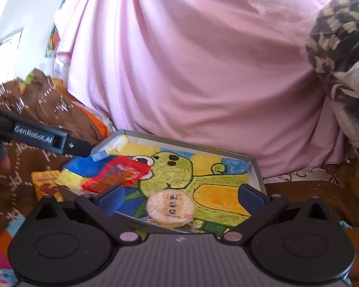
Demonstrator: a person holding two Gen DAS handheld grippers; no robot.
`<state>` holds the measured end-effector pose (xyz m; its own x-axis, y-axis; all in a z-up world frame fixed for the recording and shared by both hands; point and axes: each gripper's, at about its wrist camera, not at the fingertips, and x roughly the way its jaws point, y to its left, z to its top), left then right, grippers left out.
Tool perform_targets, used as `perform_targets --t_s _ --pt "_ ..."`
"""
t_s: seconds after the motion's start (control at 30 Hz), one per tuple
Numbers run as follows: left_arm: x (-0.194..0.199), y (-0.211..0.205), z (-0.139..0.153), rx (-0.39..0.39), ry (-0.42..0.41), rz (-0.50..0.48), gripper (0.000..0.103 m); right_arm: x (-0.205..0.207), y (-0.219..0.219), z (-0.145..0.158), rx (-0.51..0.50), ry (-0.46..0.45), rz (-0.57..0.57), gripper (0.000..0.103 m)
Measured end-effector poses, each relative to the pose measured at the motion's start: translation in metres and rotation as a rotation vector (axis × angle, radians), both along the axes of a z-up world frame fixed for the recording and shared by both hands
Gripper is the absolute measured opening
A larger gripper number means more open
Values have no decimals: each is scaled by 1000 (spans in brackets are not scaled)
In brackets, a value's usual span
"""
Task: Organize snacks
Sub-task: 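Carry the red bag into the tray with the left tool while the right tool drops the rice cracker there, then withdraw both open tools from the tray back over the remaining snacks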
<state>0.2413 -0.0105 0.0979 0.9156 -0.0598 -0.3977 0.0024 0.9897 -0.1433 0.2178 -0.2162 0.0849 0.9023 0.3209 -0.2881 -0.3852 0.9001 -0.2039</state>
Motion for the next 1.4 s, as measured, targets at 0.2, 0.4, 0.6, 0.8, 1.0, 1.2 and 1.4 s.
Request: perform_targets --t_s 0.2,0.4,0.6,0.8,1.0,1.2,1.4 --pt "-46 12 3 43 -28 -28 100 -36 -10 14 48 -35 18 103" --pt "-93 24 -4 72 -15 -54 100 -78 -21 14 75 -81 16 103" --pt "-135 25 -13 127 -21 -99 101 -109 -27 3 77 -43 9 103" --pt "-164 20 -27 165 10 -167 101 -137 -27 -13 49 0 6 103" --pt "-183 14 -43 198 53 -225 101 -161 -30 -38 18 106 -8 103" --pt "-195 10 -64 222 143 -257 101 -178 -30 -60 -6 215 -38 103" --pt "-202 10 -83 221 249 -269 101 -177 -29 -77 -7 328 -76 103"
